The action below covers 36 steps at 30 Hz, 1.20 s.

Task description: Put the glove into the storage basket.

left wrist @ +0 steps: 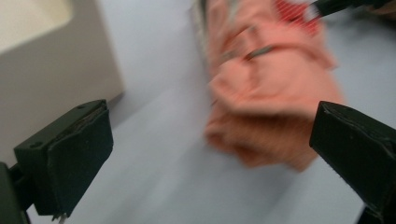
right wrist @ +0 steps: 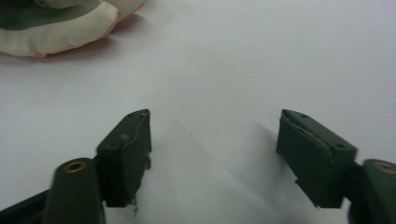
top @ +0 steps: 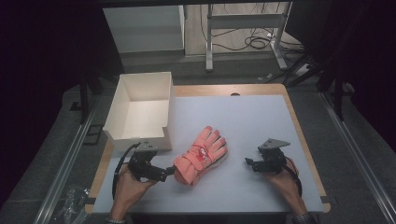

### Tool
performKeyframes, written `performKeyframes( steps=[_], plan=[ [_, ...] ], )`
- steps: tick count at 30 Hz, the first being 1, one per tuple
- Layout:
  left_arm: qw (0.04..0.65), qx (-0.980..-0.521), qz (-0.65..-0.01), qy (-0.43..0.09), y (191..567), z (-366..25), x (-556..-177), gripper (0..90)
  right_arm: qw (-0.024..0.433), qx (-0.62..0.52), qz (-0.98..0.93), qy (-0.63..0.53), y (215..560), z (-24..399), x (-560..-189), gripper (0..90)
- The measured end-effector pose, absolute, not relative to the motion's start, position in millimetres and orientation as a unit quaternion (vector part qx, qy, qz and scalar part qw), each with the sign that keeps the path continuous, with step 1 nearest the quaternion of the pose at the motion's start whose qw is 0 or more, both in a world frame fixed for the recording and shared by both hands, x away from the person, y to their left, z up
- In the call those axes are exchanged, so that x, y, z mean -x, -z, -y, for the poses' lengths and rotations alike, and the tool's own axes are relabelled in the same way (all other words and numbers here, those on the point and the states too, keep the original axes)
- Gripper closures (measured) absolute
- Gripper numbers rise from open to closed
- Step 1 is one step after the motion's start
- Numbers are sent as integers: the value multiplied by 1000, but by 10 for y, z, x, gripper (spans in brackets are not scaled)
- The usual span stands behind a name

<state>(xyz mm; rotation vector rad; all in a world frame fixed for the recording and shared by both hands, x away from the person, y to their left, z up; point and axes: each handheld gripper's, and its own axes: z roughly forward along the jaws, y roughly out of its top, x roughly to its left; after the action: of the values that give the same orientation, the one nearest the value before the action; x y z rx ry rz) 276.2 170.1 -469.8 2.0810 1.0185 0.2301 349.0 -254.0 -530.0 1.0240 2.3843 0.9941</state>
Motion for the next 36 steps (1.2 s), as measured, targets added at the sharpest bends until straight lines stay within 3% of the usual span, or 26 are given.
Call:
performKeyframes(
  steps=[7,16,30,36],
  plan=[
    [378,-847,-363,-92,4625,-1295,-2828,0,182,-363,-844,-351,5308,2541,-3488,246],
    [334,-870,-347,-105,4805,-883,-3006,0,181,-363,-843,-353,5312,2545,-3488,244],
    [285,-886,-362,-55,5270,-736,-3143,1,181,-363,-843,-353,5313,2544,-3485,244],
    [254,-896,-357,-75,5253,-647,-3075,131,182,-363,-843,-353,5314,2542,-3484,243]
  ],
)
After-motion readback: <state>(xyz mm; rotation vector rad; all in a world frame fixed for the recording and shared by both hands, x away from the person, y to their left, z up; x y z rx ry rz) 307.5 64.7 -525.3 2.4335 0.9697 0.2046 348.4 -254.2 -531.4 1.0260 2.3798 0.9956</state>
